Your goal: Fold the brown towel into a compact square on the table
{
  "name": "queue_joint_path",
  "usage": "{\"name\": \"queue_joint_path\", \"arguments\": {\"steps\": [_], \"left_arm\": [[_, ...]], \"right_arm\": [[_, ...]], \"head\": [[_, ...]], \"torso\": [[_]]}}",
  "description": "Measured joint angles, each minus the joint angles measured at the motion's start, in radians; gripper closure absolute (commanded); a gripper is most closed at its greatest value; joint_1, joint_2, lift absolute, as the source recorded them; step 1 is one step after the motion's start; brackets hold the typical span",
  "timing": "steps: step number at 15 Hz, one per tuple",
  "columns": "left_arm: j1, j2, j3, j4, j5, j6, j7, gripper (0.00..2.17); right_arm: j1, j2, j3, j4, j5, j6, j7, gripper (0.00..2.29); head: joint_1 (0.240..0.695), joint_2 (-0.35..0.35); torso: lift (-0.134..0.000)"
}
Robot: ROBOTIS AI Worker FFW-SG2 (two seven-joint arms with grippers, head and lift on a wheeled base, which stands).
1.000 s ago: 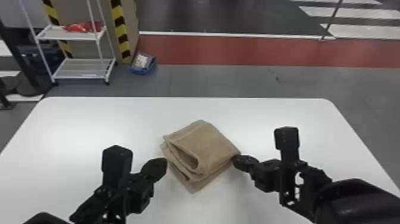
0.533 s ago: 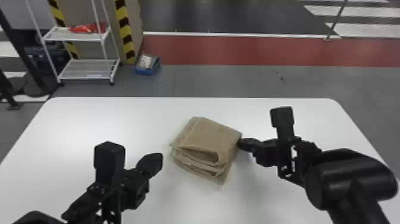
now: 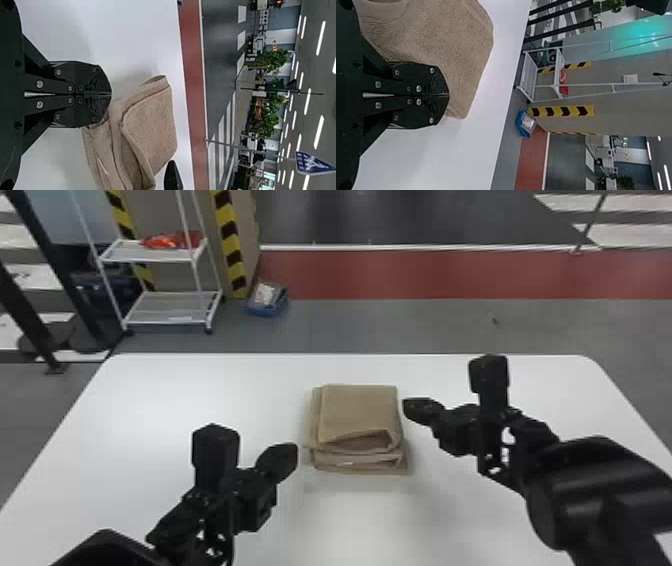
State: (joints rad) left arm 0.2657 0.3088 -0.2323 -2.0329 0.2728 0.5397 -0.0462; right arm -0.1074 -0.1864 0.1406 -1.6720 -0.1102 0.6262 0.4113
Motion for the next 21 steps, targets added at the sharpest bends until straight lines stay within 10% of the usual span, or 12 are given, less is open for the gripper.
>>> {"name": "queue_joint_path", "arguments": {"steps": [2,7,11,13,18,20,21], "left_arm": [[-0.011,-0.002,-0.014,0.017,0.000,-0.009,0.001,1.70],[-0.016,-0.005,-0.046,0.043,-0.007,-0.140,0.051,1.68],[-0.014,-0.005,-0.077,0.064,-0.041,-0.363,0.131,0.51],[-0.001,-0.005,-0.085,0.051,-0.066,-0.414,0.167,0.07],[0.089,-0.003,-0.047,-0.005,-0.087,-0.506,0.197,0.09],[0.103,-0.002,-0.035,-0.009,-0.090,-0.509,0.196,0.09],[0.109,-0.001,-0.029,-0.010,-0.090,-0.510,0.196,0.11]], "right_arm": [[0.100,-0.002,-0.094,-0.084,-0.015,-0.022,0.024,1.99],[0.383,-0.001,-0.281,-0.238,-0.109,-0.364,0.032,0.26],[0.530,0.002,-0.314,-0.376,-0.118,-0.419,0.003,0.12],[0.567,0.014,-0.305,-0.465,-0.114,-0.318,-0.044,0.11],[0.542,0.020,-0.237,-0.491,-0.115,-0.328,-0.088,0.14],[0.431,0.018,-0.175,-0.383,-0.124,-0.355,-0.086,0.75],[0.367,0.019,-0.133,-0.315,-0.125,-0.364,-0.087,1.78]], "head": [[0.695,-0.047],[0.695,-0.146],[0.695,-0.158],[0.695,-0.154],[0.695,-0.097],[0.695,-0.057],[0.695,-0.038]], "torso": [[-0.125],[-0.125],[-0.125],[-0.125],[-0.125],[-0.125],[-0.125]]}}
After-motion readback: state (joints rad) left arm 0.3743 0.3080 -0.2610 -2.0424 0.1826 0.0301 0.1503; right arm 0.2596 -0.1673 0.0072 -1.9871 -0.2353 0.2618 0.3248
